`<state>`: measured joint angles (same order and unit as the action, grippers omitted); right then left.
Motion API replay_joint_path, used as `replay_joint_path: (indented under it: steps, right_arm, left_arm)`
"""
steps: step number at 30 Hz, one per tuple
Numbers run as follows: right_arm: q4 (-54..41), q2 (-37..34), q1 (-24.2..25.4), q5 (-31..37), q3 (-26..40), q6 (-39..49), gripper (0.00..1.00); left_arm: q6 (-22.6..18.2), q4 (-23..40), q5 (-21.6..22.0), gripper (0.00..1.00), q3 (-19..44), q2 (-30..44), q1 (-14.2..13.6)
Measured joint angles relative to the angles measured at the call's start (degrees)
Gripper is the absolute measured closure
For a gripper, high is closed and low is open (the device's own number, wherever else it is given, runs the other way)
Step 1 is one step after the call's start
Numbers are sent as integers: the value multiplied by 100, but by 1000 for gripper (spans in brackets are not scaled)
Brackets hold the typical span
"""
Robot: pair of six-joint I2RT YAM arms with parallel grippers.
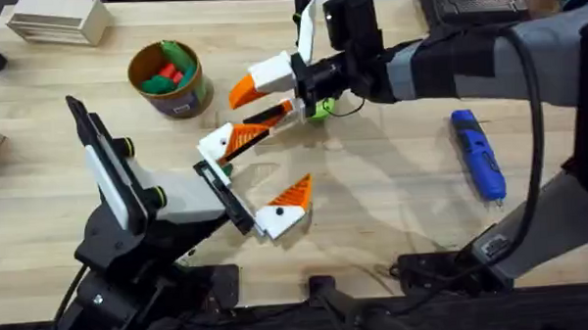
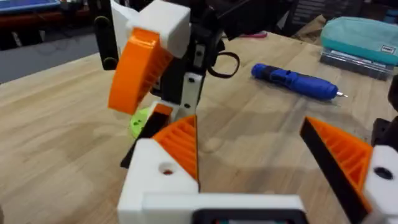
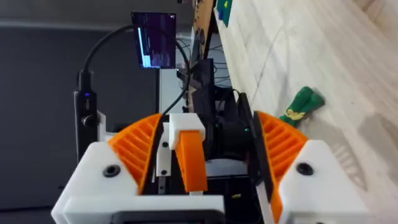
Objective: Pick up the gripper from the table and insert it into the empty holder that is missing its gripper. Then pick up a screw, insert it into the mounting hole, and use the screwdriver to tighten it. Finally, clean up the table by picking up the vegetable and placing it into the bucket.
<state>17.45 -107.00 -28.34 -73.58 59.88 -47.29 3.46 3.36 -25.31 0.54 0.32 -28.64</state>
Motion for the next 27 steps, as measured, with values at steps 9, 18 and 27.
replay_joint_path:
  steps: [9,18,27]
  right_arm:
    - [-59,2,232,888,285,298,166]
    - [-4094,844,623,3428,1852,2374,164]
    - [-5528,1146,281,5825,2127,3775,160]
  left_arm:
    - [0,-2,-45,14,0,-2,0]
    - [0,-4,-47,14,0,0,0]
    - [0,-4,-47,14,0,0,0]
